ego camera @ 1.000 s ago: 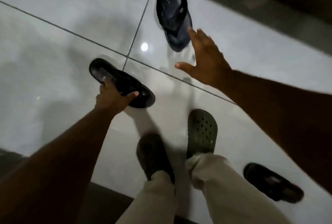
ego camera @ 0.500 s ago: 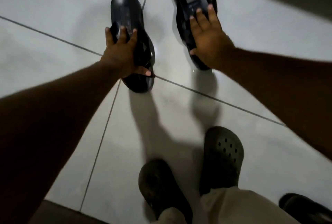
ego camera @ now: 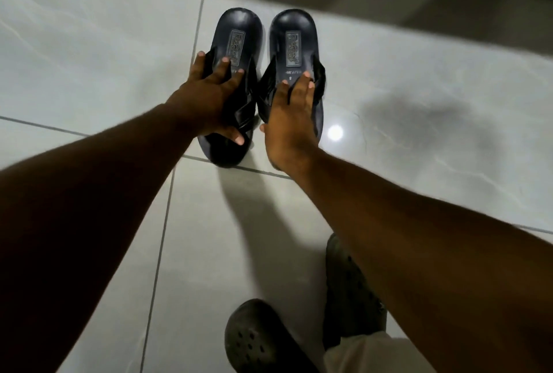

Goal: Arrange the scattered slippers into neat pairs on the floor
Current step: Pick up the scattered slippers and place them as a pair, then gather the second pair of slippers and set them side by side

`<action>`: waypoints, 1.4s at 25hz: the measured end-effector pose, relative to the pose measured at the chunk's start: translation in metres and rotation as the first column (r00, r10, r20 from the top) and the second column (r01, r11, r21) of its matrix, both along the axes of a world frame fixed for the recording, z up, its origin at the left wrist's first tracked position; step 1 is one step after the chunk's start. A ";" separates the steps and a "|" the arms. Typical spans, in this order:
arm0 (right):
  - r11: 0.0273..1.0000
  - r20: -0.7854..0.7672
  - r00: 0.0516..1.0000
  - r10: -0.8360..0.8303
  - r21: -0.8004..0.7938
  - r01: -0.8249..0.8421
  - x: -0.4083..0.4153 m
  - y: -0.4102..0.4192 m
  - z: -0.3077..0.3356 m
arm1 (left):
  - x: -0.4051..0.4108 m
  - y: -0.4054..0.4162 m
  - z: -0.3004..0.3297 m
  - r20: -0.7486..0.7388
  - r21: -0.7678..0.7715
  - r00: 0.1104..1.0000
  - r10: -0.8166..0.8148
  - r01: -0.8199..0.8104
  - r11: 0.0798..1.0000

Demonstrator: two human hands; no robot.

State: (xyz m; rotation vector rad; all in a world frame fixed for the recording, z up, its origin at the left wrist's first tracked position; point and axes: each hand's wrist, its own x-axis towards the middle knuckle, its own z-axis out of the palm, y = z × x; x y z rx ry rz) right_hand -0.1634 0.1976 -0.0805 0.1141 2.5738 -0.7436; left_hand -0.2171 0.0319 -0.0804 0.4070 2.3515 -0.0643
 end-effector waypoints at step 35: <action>0.391 0.185 0.345 -0.920 0.373 0.842 0.340 0.437 -0.009 | 0.122 0.724 -0.002 -0.076 0.248 0.700 -0.710 0.703 0.667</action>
